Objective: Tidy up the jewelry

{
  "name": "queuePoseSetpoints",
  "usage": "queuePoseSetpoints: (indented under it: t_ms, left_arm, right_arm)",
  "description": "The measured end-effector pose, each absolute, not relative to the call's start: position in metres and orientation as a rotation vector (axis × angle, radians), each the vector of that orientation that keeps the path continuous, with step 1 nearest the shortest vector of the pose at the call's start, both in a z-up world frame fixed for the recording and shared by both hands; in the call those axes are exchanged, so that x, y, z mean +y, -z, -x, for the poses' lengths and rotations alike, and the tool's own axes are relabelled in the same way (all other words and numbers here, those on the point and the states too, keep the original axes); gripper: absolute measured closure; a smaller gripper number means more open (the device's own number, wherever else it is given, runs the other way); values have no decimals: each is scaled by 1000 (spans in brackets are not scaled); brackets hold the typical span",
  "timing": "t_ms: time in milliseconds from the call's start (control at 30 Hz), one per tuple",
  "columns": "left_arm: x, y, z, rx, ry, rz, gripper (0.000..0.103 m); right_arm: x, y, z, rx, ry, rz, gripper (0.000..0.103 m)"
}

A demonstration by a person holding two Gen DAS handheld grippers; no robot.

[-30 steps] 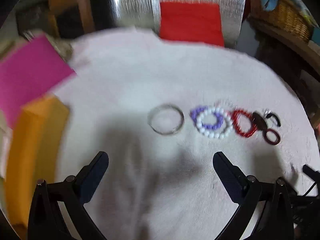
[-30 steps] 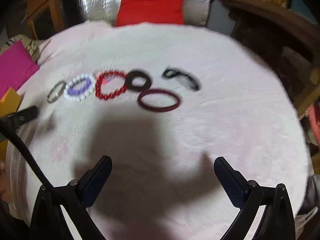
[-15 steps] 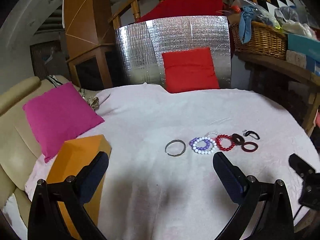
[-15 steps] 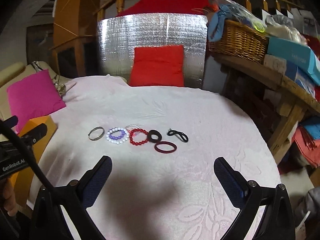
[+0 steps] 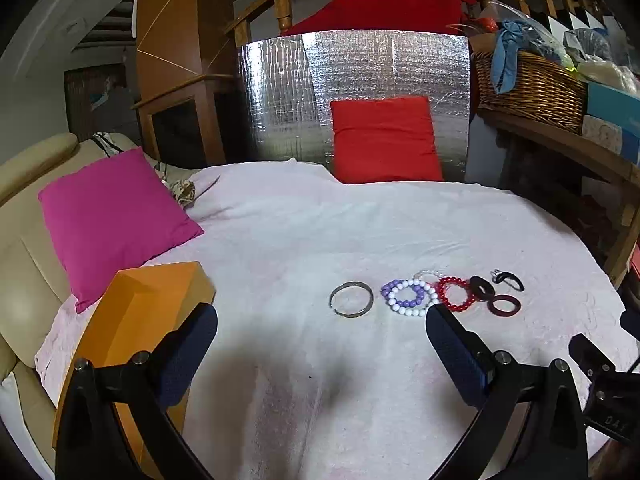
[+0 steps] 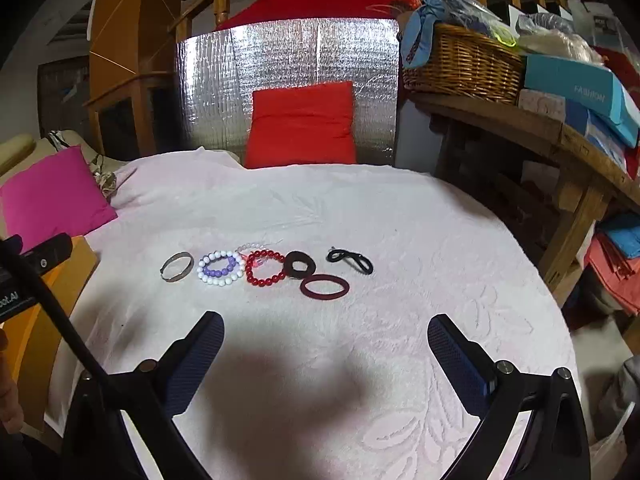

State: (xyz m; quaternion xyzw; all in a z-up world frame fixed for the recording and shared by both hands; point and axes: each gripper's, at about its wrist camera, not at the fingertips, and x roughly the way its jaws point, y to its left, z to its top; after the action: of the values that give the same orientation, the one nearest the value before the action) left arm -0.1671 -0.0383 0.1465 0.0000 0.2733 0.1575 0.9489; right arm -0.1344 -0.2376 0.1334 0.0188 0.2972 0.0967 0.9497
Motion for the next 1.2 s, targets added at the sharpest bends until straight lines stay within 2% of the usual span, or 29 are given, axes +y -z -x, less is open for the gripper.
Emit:
queuePoseSetpoints:
  t_ms: [567,833,1067,1200]
  left_arm:
    - [-32,-131,153,579,-324,-10,0]
    - [2,-97,119,762,-210,109,0]
    - [33,-59,81,905,-199,164,0]
    - [45,-45,65,933,-220,196,0]
  right_arm:
    - [-233,-134,126,625,-203,-46,0]
    - [-245,-117,89,743,-244,-88,1]
    - [-253,-89,32,848,-263,-169,11]
    - [-246,-70,-2,887,-246,-218,29]
